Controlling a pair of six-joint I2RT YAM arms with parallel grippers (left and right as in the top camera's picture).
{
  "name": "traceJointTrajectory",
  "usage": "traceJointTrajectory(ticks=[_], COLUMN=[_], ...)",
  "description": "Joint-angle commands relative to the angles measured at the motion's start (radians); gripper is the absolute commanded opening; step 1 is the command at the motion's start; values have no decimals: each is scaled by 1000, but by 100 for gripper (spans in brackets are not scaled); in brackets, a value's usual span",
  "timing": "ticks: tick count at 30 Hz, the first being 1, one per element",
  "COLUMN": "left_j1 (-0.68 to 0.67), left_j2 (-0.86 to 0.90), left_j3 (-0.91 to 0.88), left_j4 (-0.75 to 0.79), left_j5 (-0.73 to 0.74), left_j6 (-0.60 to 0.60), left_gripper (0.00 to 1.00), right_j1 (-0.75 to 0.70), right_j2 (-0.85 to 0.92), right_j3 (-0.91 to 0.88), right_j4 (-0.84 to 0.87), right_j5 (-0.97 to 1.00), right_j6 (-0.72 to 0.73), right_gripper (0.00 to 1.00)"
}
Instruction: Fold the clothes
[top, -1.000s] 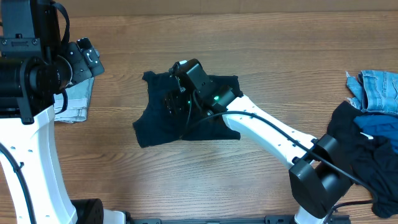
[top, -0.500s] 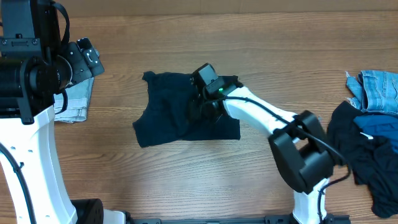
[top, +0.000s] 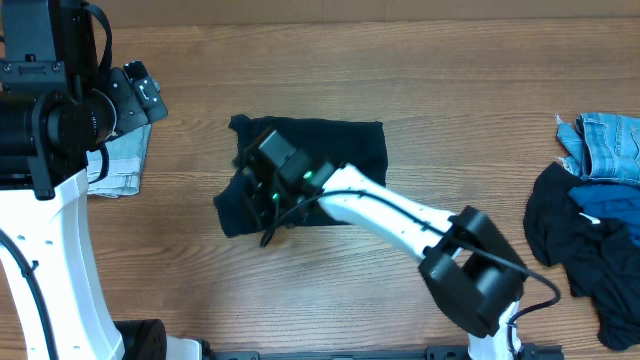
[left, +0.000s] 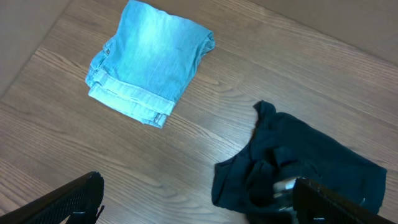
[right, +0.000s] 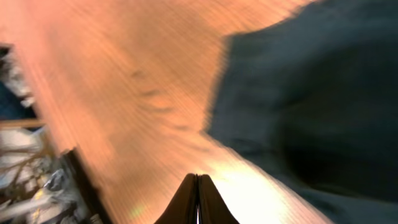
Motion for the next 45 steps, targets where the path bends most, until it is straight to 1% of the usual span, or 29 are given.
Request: traceJointTrajectory(ticks=[1, 5, 6, 7, 10, 12, 17, 20, 23, 25, 26, 28, 29, 31, 35, 38, 41, 43, 45], left_j1=[4, 4, 4, 4, 4, 4, 4, 4, 4, 4, 4, 4, 4, 4, 4, 4, 4, 4, 4], left_j2=[2, 2, 2, 2, 2, 2, 2, 2, 2, 2, 2, 2, 2, 2, 2, 2, 2, 2, 2], left_j3=[-3, -3, -3, -3, -3, -3, -3, -3, -3, -3, -3, -3, -3, -3, -3, -3, -3, -3, -3], left_j4=[2, 2, 2, 2, 2, 2, 2, 2, 2, 2, 2, 2, 2, 2, 2, 2, 2, 2, 2], left_j5=[3, 3, 3, 3, 3, 3, 3, 3, 3, 3, 4, 3, 3, 3, 3, 3, 3, 3, 3], left_j6=[-14, -14, -13, -13, -13, -14, -14, -13, -13, -14, -14, -14, -13, -14, -13, -13, -13, -13, -14], left_gripper=[100, 100, 100, 100, 100, 100, 100, 100, 100, 100, 100, 100, 100, 100, 100, 100, 100, 100, 100], right_j1=[-109, -238, -262, -307, -334, -336, -323, -270, -208, -195, -196, -231, -249, -272, -319, -330, -294, -258, -232], right_j2=[-106, -107, -89, -29, 55, 91, 144, 163, 165, 164, 164, 158, 151, 137, 114, 119, 132, 149, 168], right_j3=[94, 101, 100, 100, 100, 99, 99, 99, 99, 101, 112, 159, 188, 246, 355, 348, 286, 226, 170], right_j4=[-74, -101, -101, -99, -123, -142, -119, -49, 89, 161, 162, 84, 39, -39, -204, -296, -299, -242, -123], right_j5=[187, 206, 209, 209, 204, 201, 176, 129, 81, 65, 69, 61, 21, -12, 66, 66, 71, 103, 108], right_j6=[-19, 1, 13, 36, 86, 119, 181, 181, 181, 168, 156, 70, -3, -84, -95, -43, -28, 11, 30], right_gripper=[4, 4, 4, 4, 4, 4, 4, 4, 4, 4, 4, 4, 4, 4, 4, 4, 4, 4, 5])
